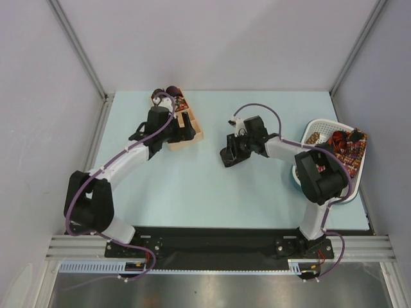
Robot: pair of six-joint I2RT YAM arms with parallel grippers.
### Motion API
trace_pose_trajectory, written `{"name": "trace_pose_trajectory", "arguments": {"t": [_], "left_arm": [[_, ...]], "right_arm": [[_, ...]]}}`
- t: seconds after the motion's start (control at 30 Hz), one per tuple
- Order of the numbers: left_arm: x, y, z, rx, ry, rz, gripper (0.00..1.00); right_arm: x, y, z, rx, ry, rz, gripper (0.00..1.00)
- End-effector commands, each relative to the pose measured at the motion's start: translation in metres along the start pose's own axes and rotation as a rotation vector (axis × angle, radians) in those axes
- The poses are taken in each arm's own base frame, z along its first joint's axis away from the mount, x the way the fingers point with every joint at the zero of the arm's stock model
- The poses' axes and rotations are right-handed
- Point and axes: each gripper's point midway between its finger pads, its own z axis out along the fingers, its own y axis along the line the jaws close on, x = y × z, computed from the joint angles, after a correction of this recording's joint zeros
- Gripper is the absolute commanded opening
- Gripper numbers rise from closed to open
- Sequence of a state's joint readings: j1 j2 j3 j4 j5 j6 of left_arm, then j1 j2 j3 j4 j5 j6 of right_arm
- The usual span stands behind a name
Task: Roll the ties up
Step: Roll the tie
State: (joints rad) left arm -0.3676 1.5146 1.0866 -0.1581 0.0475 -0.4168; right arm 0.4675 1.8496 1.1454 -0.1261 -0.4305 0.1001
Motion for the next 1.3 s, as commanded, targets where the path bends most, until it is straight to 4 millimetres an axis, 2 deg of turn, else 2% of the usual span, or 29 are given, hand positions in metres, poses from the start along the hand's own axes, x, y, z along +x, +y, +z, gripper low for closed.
{"name": "trace_pose_trajectory", "arguments": {"t": [0.0,0.17,0.33,0.37,0.6,0.63,0.67,0.73,0.8,0.83,0.9,0.93,1.0,1.03,1.27], "left_arm": [[-0.006,-0.008,-0.002,0.025,-0.036,0.045,1.0],[0.006,-0.031,0.002,0.08,-0.014,0.154,1.0],[0.034,-0.077,0.015,0.263,0.036,0.312,1.0],[0.038,-0.091,0.015,0.324,0.036,0.344,1.0],[0.067,-0.128,0.034,0.398,0.08,0.603,1.0],[0.065,-0.135,0.036,0.401,0.072,0.63,1.0],[0.076,-0.142,0.039,0.413,0.09,0.666,1.0],[0.079,-0.149,0.044,0.414,0.086,0.741,1.0],[0.092,-0.15,0.052,0.413,0.111,0.801,1.0],[0.09,-0.154,0.054,0.417,0.103,0.811,1.0],[0.098,-0.154,0.06,0.425,0.128,0.832,1.0],[0.094,-0.157,0.064,0.42,0.122,0.832,1.0],[0.103,-0.153,0.072,0.417,0.168,0.843,1.0],[0.098,-0.157,0.074,0.421,0.159,0.844,1.0],[0.104,-0.154,0.09,0.404,0.204,0.894,1.0]], "right_arm": [[0.019,0.014,0.007,-0.226,0.057,0.142,0.3],[0.023,-0.013,0.005,-0.245,0.071,0.262,0.29],[0.028,-0.031,0.003,-0.257,0.062,0.363,0.29],[0.029,-0.036,0.002,-0.25,0.06,0.376,0.28],[0.036,-0.059,0.003,-0.237,0.069,0.441,0.26],[0.036,-0.061,0.003,-0.237,0.067,0.441,0.26],[0.038,-0.063,0.004,-0.237,0.071,0.45,0.26],[0.037,-0.067,0.003,-0.243,0.065,0.459,0.26],[0.038,-0.07,0.004,-0.247,0.063,0.472,0.26],[0.039,-0.072,0.003,-0.248,0.061,0.486,0.26],[0.038,-0.074,0.003,-0.261,0.055,0.504,0.27],[0.036,-0.075,0.002,-0.26,0.049,0.507,0.27],[0.035,-0.078,0.001,-0.253,0.045,0.513,0.27],[0.035,-0.078,0.001,-0.246,0.046,0.514,0.27],[0.033,-0.085,-0.001,-0.193,0.053,0.502,0.3]]}}
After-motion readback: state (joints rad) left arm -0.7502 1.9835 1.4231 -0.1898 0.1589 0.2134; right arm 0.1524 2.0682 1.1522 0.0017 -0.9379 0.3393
